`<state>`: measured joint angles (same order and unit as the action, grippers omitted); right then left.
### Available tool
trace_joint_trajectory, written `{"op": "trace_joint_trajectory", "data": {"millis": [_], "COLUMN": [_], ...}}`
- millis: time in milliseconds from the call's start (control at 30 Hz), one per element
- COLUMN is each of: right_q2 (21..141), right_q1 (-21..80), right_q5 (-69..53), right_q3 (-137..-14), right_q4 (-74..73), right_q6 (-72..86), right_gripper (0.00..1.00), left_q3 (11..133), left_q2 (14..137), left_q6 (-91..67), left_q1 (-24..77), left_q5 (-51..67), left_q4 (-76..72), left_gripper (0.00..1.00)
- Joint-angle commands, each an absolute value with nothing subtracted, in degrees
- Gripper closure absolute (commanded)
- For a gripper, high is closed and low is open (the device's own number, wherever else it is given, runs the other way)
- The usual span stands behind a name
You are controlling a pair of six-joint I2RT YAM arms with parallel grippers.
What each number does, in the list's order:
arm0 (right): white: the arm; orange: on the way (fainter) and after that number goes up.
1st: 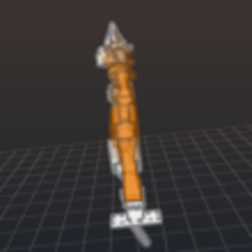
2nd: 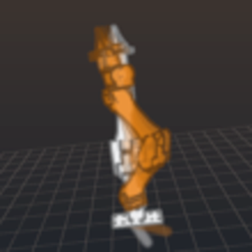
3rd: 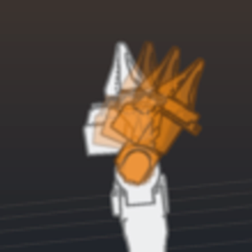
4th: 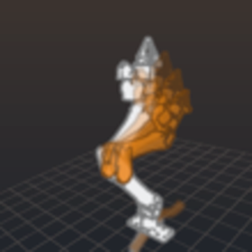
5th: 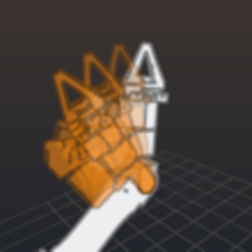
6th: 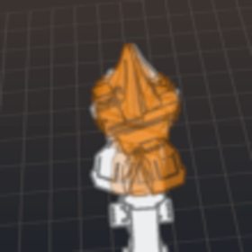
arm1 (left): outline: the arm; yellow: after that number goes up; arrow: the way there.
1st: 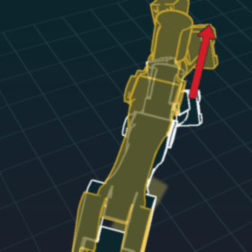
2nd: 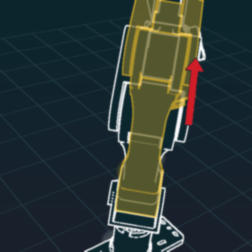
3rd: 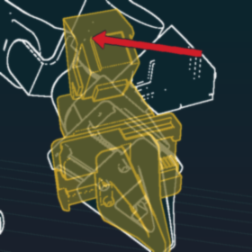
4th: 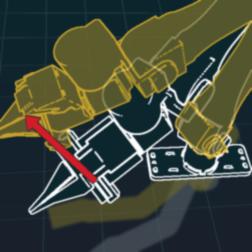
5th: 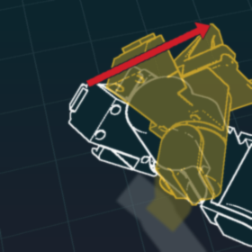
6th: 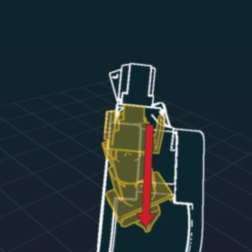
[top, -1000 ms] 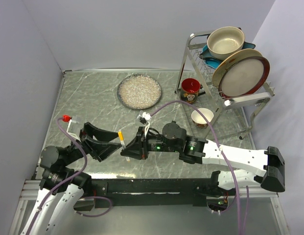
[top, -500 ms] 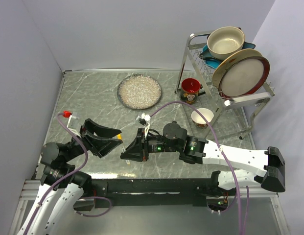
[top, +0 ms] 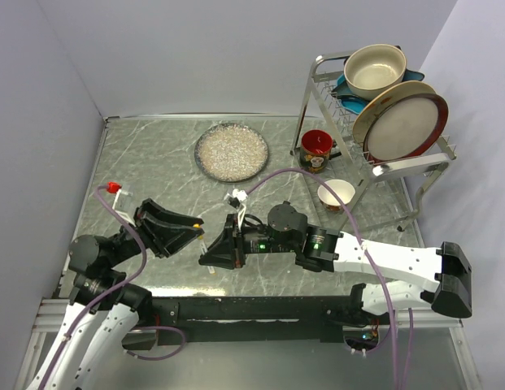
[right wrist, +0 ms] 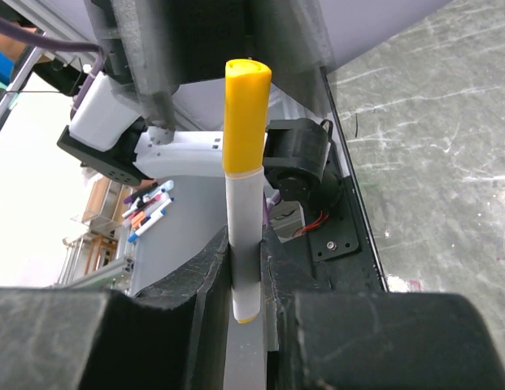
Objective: Insert the pens into the pen caps
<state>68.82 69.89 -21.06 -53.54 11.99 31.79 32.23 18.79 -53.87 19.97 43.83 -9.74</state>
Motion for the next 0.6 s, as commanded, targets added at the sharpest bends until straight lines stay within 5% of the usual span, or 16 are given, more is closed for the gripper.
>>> {"op": "trace_joint_trajectory", "data": {"millis": [0, 67, 333, 567], "right_q2": [68.9, 68.4, 66.8, 69.1], "right_q1": [70.3, 70.1, 68.7, 66.1], "right_q5": [-22.1, -22.1, -17.0, -11.1], "right_q3": [-54.8, -54.5, -58.9, -65.9], "right_q4": [14.7, 16.5, 21.1, 19.2], "right_q6": [32.1, 33.2, 33.3, 31.2], "right_gripper": [1.00, 1.00, 1.00, 1.00], "left_q3": [30.0, 28.4, 22.2, 26.9], "left_q2": [19.5, 19.2, 16.2, 16.6], "left_q6": [-56.2, -59.1, -70.6, -57.7], "left_q1": [20.0, 20.0, 20.0, 20.0], "left_q5": [47.0, 48.4, 49.4, 49.2], "left_q4": [-15.2, -19.4, -24.3, -5.3], "left_gripper": [0.83, 0.99, 0.99, 0.99]}}
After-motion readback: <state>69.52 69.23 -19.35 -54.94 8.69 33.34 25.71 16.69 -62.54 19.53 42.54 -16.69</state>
